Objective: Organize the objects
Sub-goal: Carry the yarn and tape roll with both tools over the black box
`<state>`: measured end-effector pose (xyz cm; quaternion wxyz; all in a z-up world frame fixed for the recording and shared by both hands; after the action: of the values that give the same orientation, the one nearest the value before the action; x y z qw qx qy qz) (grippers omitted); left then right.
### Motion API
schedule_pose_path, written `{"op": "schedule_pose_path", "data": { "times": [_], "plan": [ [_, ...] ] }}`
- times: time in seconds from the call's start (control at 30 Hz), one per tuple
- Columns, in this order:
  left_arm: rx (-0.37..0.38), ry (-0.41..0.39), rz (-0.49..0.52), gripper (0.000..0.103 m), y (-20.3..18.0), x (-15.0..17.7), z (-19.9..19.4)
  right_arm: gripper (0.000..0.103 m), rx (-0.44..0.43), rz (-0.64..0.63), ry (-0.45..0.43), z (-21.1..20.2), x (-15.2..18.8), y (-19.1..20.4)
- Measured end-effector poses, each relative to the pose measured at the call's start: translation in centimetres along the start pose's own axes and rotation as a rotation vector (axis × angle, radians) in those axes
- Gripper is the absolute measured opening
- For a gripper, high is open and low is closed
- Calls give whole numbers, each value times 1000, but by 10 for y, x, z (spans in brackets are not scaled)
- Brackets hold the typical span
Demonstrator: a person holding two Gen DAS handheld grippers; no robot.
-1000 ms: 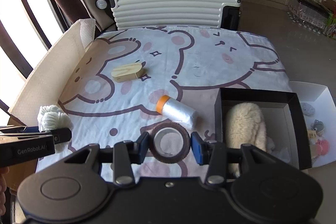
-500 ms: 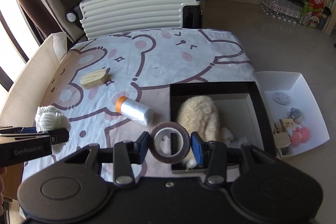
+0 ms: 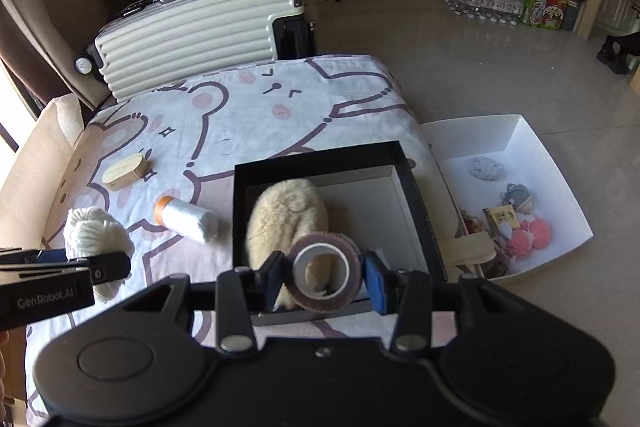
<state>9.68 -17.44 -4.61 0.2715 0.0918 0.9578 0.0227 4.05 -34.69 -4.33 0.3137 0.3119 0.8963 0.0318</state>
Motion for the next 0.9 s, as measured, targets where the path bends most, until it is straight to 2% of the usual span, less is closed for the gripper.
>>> {"op": "schedule_pose_path", "data": {
  "times": [0.47,0.9],
  "plan": [
    [69,-5,60,42,-59,-17,18,44,30,84,-32,-2,-6,-60],
    [159,-7,59,42,-100,-31,46,44,32,135,-30,12,-9,-91]
  ]
}}
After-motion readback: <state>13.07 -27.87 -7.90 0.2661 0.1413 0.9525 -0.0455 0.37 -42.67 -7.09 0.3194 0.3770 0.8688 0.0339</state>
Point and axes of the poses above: each gripper's, at about its wrist camera, not at the fingertips, and z roughly the way its jaws point, y to its left, x to its underside, the point moved 6 cm from there along z, roughly the way its jaws point, and after that the axes turned 10 degrees about z, right-handed, at the moved point
